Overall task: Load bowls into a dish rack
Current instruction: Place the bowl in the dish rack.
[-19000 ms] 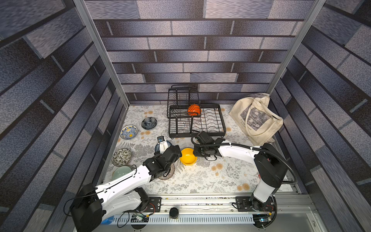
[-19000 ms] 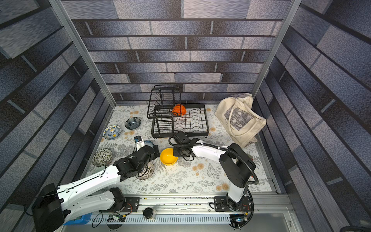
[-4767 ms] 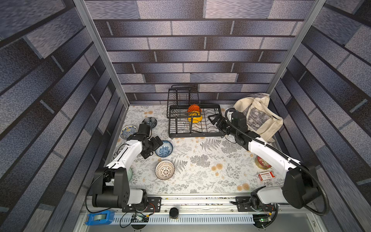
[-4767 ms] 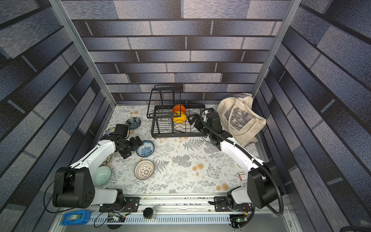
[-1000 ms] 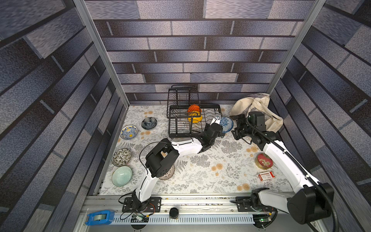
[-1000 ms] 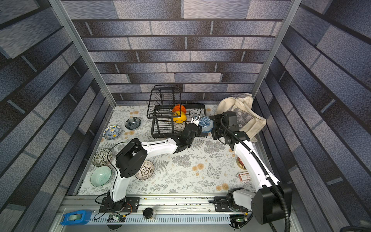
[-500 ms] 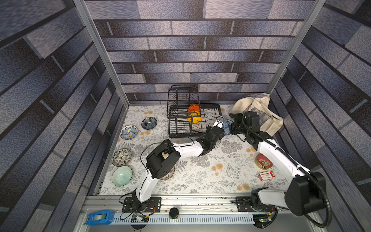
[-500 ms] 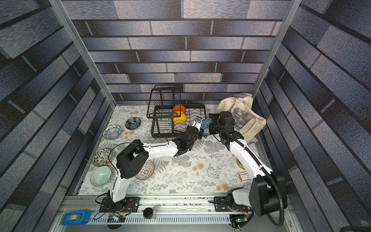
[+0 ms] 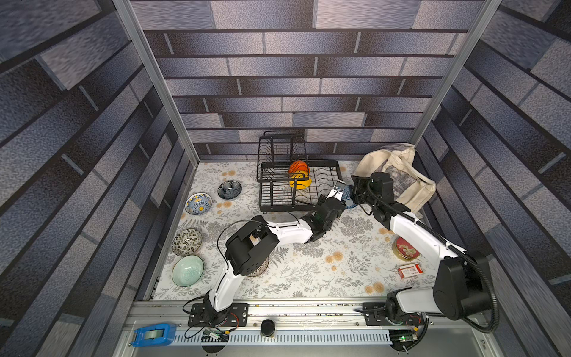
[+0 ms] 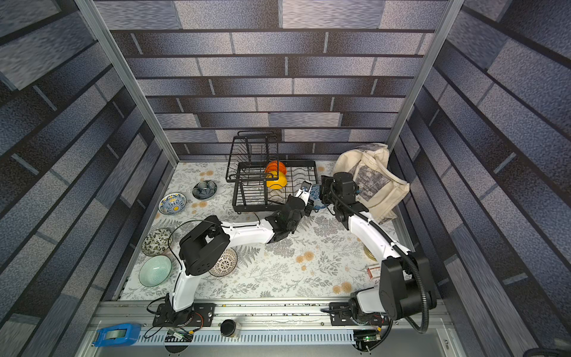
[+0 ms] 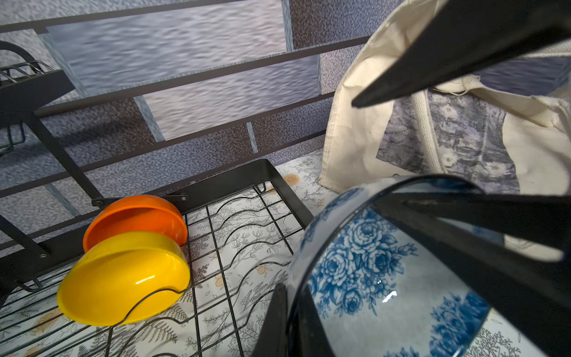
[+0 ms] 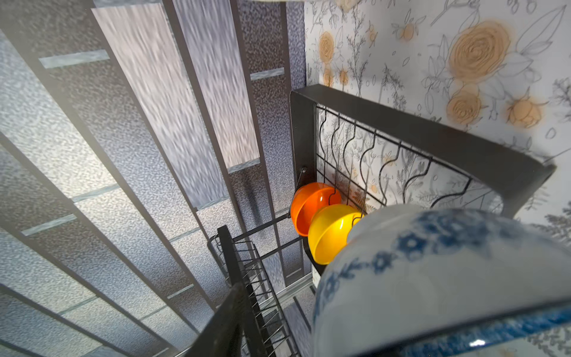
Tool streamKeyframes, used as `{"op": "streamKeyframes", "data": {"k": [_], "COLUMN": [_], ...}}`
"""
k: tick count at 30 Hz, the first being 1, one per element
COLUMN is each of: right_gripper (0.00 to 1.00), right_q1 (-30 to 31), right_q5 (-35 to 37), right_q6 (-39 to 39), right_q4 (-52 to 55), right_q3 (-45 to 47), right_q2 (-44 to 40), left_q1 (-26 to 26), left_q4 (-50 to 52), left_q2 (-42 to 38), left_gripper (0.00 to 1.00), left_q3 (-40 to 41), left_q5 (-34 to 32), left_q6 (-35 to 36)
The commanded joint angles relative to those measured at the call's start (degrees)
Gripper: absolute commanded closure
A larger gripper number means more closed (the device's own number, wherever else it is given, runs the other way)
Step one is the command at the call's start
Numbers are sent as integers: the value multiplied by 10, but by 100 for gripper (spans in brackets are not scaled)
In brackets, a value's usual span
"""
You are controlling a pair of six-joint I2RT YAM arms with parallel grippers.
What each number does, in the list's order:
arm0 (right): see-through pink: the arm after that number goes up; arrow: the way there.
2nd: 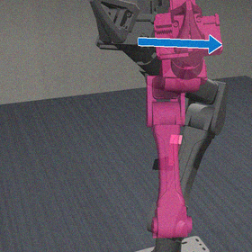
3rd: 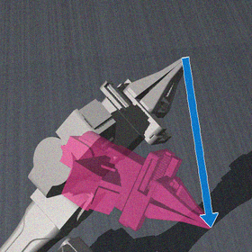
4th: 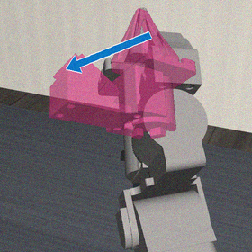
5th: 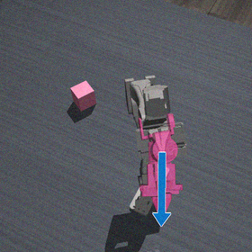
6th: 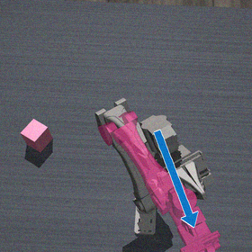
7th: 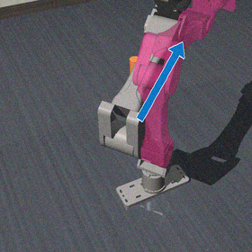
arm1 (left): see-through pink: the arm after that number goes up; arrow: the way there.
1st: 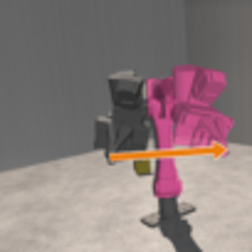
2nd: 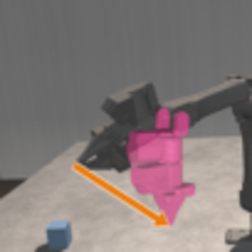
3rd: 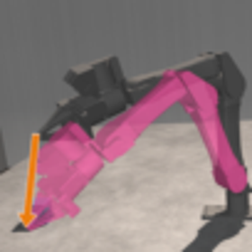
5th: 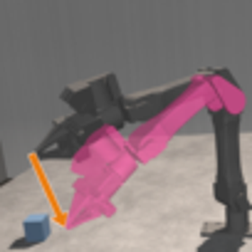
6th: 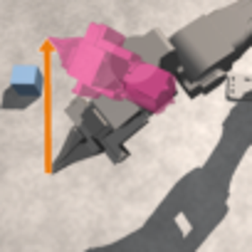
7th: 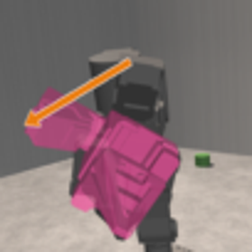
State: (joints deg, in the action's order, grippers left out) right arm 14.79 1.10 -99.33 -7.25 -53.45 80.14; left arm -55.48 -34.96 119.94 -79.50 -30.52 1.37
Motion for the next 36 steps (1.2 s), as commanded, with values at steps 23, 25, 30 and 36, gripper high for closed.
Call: {"op": "streamKeyframes", "data": {"k": [23,25,30,36], "right_gripper": [100,100,100,100], "right_q1": [3,3,2,-9], "right_q5": [7,-3,-15,-22], "right_q6": [39,65,65,79], "right_q4": [-198,-187,-218,-233], "right_q3": [57,47,62,83], "right_q2": [41,39,36,16], "left_q1": [-6,-2,10,11], "left_q4": [-44,-33,-5,-1], "left_q2": [-39,-40,-45,-62], "left_gripper": [78,68,51,31], "left_q3": [6,3,-1,17], "left_q5": [-14,-14,-1,-5], "left_q6": [8,-4,-41,-60]}}
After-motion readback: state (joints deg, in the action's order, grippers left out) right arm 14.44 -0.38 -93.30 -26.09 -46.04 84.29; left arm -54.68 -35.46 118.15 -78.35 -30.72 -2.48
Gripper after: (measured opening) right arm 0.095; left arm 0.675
